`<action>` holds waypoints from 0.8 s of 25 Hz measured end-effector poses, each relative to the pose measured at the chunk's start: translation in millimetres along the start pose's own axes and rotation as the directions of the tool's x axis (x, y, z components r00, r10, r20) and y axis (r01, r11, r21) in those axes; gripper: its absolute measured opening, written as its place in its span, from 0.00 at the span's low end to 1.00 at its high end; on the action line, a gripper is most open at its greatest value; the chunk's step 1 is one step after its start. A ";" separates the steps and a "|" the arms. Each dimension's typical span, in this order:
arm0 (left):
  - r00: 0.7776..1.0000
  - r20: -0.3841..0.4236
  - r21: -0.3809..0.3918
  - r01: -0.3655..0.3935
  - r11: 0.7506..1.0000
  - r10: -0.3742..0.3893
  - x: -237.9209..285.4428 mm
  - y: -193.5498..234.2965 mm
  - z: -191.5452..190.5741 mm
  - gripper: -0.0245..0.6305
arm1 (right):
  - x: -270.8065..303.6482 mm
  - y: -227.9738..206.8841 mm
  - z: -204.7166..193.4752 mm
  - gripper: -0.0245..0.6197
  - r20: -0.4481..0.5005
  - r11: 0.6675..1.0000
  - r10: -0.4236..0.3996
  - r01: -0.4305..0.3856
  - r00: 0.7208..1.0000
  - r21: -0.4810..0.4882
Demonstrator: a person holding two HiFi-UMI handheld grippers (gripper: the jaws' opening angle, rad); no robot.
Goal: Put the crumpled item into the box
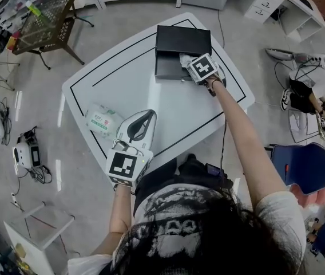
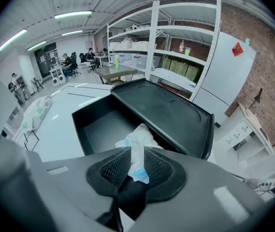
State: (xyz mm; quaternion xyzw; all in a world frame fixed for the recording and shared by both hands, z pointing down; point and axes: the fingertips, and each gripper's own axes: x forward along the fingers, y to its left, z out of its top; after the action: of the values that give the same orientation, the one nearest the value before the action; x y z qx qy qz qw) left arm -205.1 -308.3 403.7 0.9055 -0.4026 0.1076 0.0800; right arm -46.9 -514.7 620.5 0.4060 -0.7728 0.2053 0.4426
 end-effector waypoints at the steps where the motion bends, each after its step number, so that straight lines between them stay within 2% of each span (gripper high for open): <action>1: 1.000 -0.003 -0.002 -0.003 1.000 0.003 -0.9 0.6 -1.5 0.04 | -5.6 -1.6 0.3 0.17 0.011 1.000 -0.007 0.007 1.000 0.002; 4: 1.000 -0.008 -0.006 -0.008 1.000 0.008 -0.3 0.8 -2.2 0.04 | -28.3 -11.5 8.3 0.17 0.072 0.999 -0.053 0.054 0.996 -0.010; 9: 1.000 -0.003 -0.003 -0.003 1.000 0.003 5.5 -9.9 -1.2 0.04 | -67.1 -6.0 11.6 0.16 0.191 0.999 -0.041 0.044 0.981 -0.011; 20: 1.000 -0.006 -0.002 0.016 1.000 -0.016 20.1 -48.1 2.9 0.04 | -171.4 22.8 -17.1 0.16 0.417 1.000 -0.025 0.018 0.908 0.022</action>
State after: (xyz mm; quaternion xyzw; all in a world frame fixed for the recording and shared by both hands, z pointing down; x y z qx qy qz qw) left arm -155.7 -291.4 403.4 0.9082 -0.3953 0.1094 0.0830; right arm -8.7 -413.3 484.6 0.4529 -0.8431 0.1158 0.2658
